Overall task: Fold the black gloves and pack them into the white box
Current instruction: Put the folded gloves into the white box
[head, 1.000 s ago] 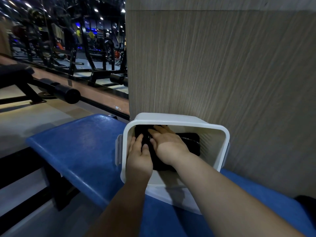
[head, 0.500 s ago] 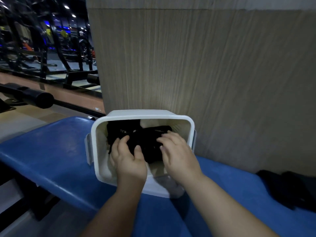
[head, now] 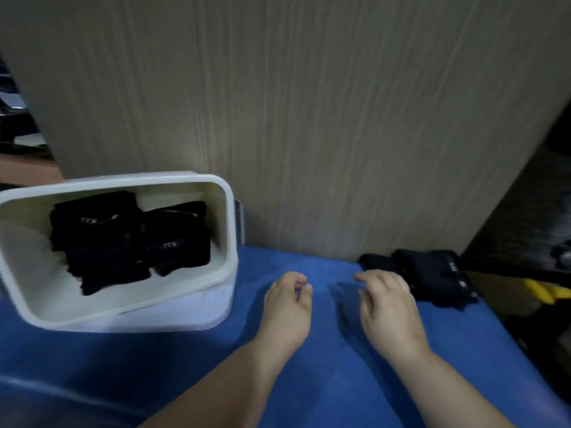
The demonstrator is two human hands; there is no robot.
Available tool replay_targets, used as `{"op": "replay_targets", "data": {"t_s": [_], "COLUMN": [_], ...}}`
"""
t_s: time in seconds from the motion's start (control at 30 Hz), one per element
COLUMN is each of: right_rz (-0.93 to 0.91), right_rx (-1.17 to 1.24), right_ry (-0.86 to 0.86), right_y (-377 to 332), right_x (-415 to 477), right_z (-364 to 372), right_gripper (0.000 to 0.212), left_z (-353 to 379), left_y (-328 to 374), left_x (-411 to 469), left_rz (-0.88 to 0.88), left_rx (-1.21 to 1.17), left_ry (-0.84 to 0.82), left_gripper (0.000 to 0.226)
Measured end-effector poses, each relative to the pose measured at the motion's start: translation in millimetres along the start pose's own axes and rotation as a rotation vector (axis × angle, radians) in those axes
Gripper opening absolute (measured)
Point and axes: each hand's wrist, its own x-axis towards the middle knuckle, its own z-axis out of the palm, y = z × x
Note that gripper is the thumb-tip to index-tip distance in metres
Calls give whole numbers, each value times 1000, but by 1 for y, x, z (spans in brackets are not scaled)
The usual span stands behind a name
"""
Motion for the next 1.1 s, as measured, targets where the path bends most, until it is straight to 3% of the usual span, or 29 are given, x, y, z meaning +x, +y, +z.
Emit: {"op": "replay_targets", "data": {"t_s": [0.27, 0.57, 0.8, 1.1], "right_rz": [333, 507, 510, 521], "right_rx": [-15, 39, 93, 99], "right_ry": [160, -38, -67, -17], "right_y": [73, 110, 114, 113], "right_x": [6, 14, 16, 16], "right_z": [-41, -45, -42, -46], "right_gripper": [33, 41, 42, 37], "left_z": [75, 138, 166, 172], "left_y": [23, 81, 112, 119], "left_x": [-3, 18, 40, 41], "left_rz": [19, 68, -19, -230], "left_rx": [-35, 23, 312, -99], "left_ry": [-173, -259, -355, -349], "left_gripper": [23, 30, 47, 46]}}
